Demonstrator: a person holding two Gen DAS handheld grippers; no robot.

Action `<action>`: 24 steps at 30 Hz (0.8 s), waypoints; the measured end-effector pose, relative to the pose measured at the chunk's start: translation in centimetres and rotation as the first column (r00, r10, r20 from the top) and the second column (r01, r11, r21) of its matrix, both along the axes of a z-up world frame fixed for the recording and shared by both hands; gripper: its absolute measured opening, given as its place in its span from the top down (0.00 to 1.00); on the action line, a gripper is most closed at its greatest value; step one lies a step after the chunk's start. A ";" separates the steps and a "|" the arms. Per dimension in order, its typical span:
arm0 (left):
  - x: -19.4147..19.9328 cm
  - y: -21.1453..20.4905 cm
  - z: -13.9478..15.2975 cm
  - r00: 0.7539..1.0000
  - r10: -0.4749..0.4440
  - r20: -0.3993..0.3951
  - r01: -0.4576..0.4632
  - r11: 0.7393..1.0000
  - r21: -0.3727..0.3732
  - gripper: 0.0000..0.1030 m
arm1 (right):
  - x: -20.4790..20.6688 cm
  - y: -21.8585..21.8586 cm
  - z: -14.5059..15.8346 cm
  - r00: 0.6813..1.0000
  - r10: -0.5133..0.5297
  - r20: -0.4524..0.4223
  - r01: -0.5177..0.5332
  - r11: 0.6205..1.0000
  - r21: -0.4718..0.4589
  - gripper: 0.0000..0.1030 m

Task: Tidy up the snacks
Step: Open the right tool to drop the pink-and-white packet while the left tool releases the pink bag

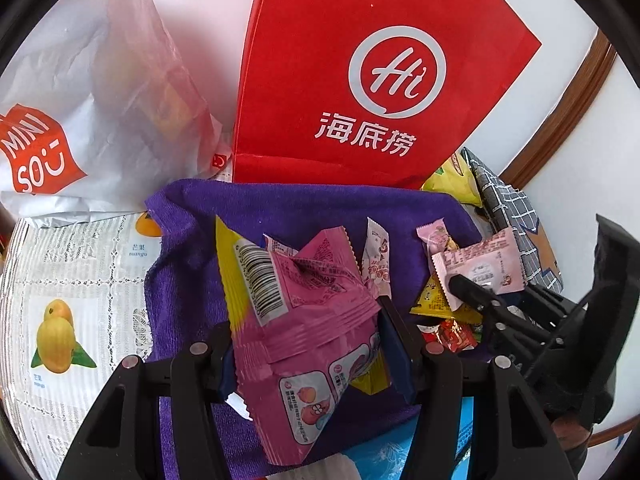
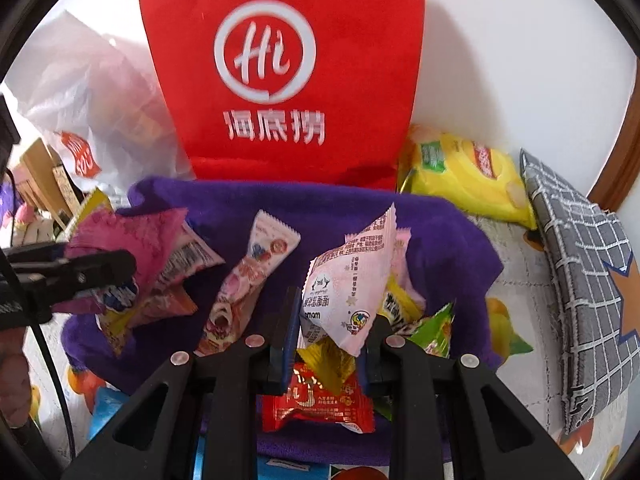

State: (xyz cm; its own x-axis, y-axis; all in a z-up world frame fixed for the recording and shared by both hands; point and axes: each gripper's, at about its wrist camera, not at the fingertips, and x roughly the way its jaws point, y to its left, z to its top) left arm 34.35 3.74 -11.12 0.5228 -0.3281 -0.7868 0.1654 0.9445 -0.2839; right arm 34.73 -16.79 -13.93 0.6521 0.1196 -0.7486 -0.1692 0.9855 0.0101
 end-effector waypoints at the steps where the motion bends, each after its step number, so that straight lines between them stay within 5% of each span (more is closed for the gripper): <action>1: 0.0 0.0 0.0 1.000 -0.001 0.000 0.001 1.000 0.001 0.45 | 0.0 -0.1 -0.1 1.000 -0.004 -0.002 0.004 1.000 0.000 0.76; 24: 0.4 -0.8 -1.2 1.000 -0.004 -0.026 0.005 1.000 0.029 0.43 | -0.4 -0.4 -0.3 1.000 0.004 0.006 -0.004 1.000 -0.002 0.71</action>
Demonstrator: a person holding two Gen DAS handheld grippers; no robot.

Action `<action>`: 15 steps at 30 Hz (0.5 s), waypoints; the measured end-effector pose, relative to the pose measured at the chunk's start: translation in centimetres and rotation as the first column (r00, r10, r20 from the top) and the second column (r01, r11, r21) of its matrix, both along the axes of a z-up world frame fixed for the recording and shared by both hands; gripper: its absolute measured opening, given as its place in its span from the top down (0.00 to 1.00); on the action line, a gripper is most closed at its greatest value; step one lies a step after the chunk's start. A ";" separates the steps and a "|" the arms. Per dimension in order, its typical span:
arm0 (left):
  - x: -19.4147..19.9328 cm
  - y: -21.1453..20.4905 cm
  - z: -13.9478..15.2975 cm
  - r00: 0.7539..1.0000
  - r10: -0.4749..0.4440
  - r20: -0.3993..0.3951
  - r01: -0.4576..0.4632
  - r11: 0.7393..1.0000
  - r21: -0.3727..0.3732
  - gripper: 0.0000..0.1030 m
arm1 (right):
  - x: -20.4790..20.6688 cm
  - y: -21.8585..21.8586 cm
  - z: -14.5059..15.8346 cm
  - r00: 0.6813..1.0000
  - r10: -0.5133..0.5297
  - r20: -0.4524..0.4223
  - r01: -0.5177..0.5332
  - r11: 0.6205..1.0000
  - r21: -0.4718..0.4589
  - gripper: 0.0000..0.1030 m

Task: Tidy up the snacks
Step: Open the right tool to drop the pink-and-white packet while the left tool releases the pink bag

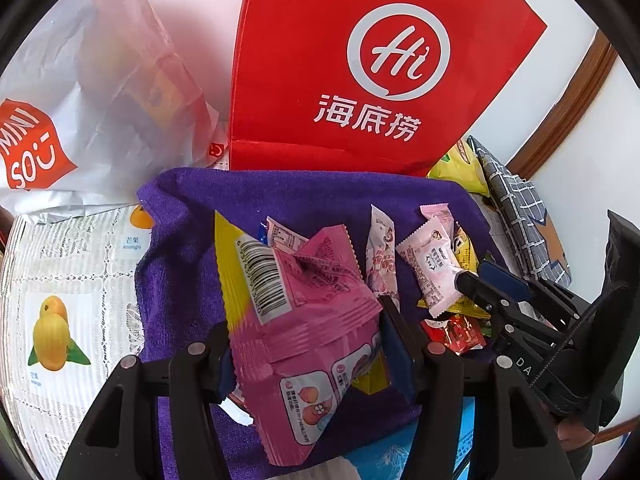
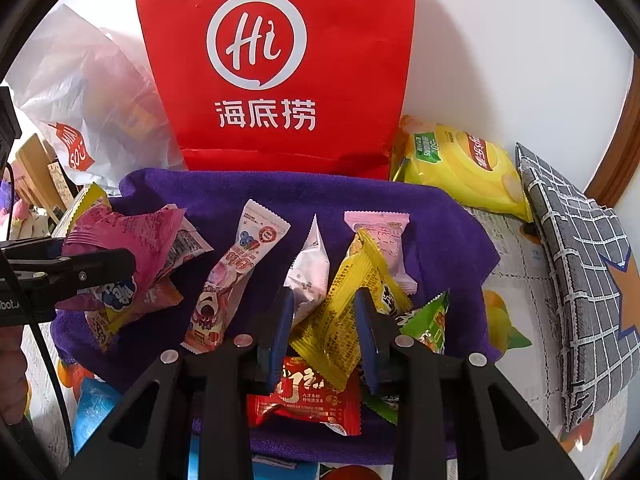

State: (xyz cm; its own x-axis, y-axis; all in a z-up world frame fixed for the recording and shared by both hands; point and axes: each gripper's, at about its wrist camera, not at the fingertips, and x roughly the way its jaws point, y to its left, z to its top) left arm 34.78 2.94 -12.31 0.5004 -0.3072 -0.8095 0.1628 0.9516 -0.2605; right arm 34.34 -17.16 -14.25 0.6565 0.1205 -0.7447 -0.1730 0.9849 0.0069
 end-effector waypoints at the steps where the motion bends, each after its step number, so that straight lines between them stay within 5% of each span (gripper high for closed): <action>1: 0.0 0.0 -0.1 1.000 -0.002 -0.004 0.002 1.000 -0.001 0.43 | 0.0 0.0 0.0 1.000 -0.001 0.001 0.001 1.000 0.000 0.70; 15: 0.2 -0.8 -0.6 0.999 -0.022 -0.026 0.022 1.000 0.021 0.40 | -0.2 -0.1 -0.2 1.000 -0.018 -0.002 0.018 1.000 -0.010 0.68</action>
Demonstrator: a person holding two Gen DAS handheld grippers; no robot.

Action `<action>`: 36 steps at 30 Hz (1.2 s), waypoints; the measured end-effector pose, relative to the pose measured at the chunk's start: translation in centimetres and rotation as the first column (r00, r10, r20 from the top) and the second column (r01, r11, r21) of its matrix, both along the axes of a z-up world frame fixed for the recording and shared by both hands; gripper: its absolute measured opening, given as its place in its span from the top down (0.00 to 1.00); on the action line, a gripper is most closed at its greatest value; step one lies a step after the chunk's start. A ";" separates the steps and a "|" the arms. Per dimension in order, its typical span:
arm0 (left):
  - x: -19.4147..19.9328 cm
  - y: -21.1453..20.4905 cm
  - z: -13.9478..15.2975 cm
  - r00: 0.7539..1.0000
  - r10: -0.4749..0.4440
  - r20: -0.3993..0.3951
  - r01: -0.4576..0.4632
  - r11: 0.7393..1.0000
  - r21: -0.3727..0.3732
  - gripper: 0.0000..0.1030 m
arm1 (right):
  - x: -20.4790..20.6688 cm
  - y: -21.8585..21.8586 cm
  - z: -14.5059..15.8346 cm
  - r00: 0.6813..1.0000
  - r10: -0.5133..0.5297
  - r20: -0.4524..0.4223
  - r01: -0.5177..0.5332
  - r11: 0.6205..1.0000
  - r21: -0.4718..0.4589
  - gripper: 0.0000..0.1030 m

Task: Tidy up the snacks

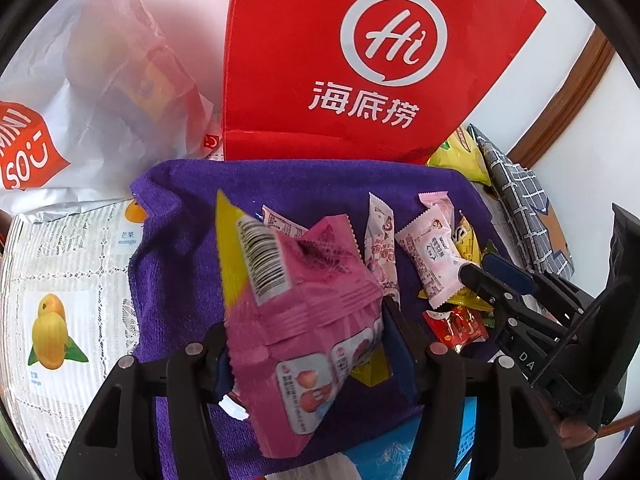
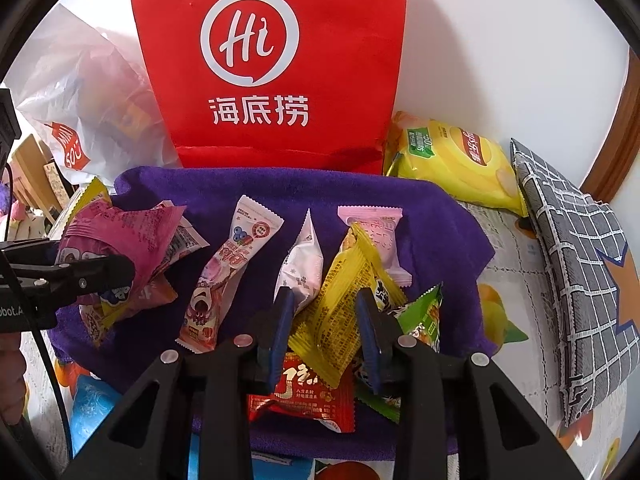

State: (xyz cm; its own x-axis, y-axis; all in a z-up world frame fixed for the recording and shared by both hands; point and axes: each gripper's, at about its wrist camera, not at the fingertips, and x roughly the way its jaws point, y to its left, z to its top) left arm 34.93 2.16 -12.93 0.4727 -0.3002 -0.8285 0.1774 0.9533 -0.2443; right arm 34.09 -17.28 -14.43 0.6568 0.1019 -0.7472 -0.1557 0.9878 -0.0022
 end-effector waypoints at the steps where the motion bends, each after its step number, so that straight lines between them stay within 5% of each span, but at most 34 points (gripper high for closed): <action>1: 0.0 -0.2 0.0 1.000 -0.004 0.001 0.004 1.000 0.003 0.38 | 0.0 0.0 0.0 1.000 -0.001 0.000 0.001 1.000 -0.002 0.68; 21: -1.8 -0.2 3.4 0.994 -0.018 0.104 0.016 1.000 0.015 0.11 | -1.5 -1.0 2.5 0.998 -0.052 0.035 0.052 0.999 0.003 0.48; 36: -8.1 0.6 8.5 0.982 0.057 0.178 -0.068 0.996 0.055 0.02 | -8.4 -2.9 8.6 0.985 -0.112 0.130 0.105 0.993 0.058 0.14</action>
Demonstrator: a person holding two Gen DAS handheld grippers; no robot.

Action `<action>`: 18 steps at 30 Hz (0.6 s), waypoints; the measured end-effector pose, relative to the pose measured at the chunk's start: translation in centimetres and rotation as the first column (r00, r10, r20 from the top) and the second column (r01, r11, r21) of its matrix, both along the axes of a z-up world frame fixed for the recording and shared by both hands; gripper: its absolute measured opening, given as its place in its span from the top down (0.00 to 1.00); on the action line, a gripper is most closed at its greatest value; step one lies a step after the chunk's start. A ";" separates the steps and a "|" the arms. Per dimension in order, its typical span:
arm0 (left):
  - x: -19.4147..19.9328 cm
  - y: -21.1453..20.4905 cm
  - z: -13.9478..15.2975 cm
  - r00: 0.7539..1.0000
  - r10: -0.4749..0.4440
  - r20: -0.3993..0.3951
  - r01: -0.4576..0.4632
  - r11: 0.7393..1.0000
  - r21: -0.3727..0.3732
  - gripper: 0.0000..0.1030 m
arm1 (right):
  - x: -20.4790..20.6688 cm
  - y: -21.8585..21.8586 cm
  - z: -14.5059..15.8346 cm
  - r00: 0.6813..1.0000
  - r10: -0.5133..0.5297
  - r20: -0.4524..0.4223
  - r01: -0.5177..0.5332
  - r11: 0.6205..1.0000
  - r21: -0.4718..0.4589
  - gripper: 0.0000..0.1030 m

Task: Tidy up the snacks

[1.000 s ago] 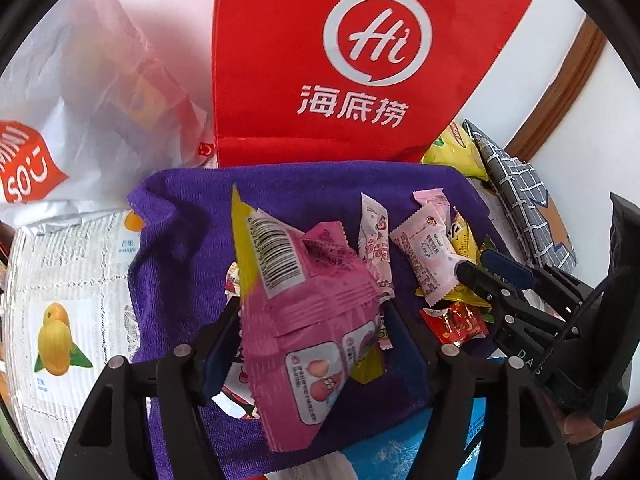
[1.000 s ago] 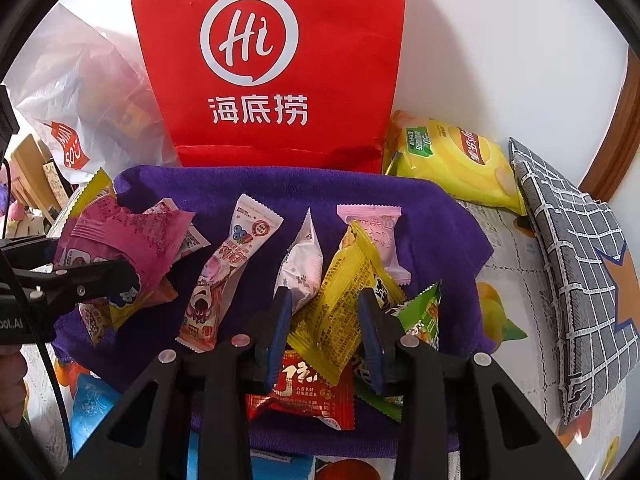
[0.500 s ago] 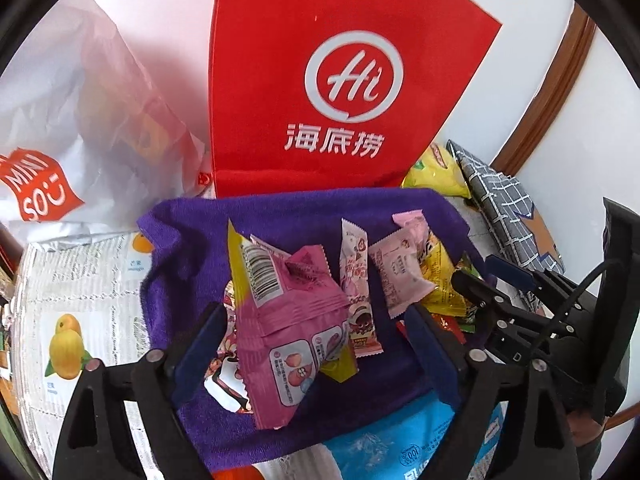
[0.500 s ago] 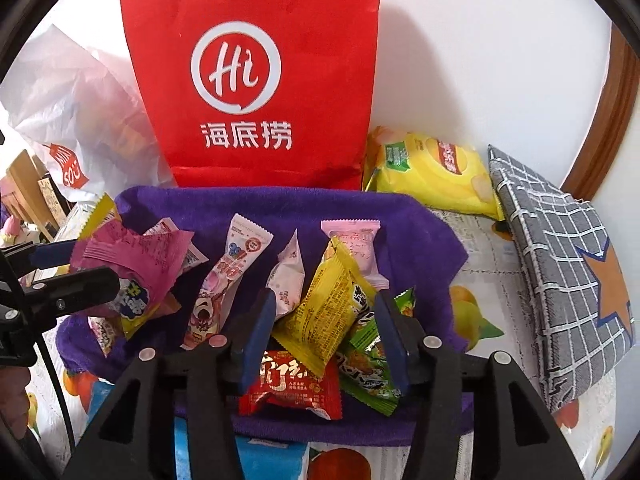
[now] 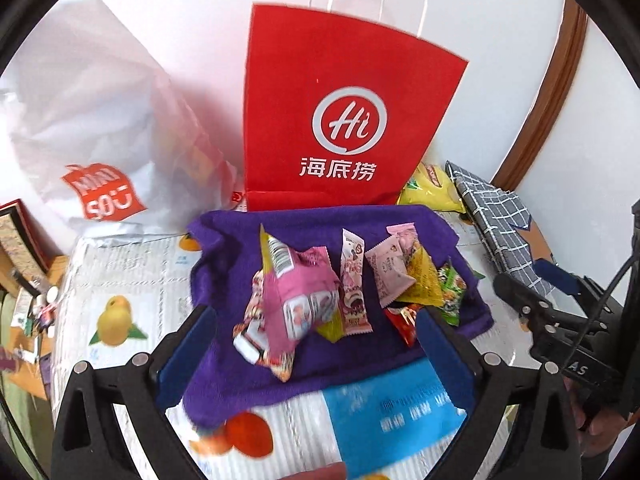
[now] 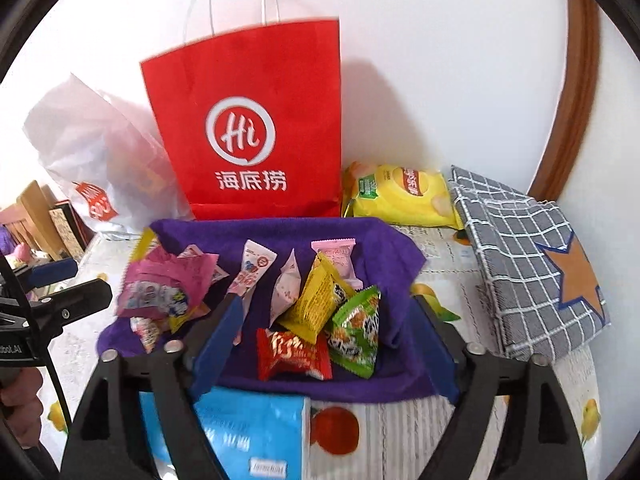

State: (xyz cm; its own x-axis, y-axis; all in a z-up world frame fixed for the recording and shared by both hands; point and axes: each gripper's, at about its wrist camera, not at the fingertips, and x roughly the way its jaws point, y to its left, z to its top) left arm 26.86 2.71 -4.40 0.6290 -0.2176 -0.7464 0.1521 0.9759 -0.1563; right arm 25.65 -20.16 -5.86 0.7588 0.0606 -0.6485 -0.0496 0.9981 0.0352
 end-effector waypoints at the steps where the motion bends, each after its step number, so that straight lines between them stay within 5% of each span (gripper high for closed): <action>1: -0.7 0.0 0.4 1.000 0.004 0.006 -0.004 1.000 0.003 0.02 | -1.0 -0.1 0.6 1.000 -0.006 0.015 0.006 1.000 -0.002 0.10; 18: -17.0 -1.9 5.0 0.985 0.092 0.148 -0.098 0.994 0.038 0.02 | -15.9 -3.7 3.9 0.998 -0.037 0.058 0.034 0.998 0.051 0.06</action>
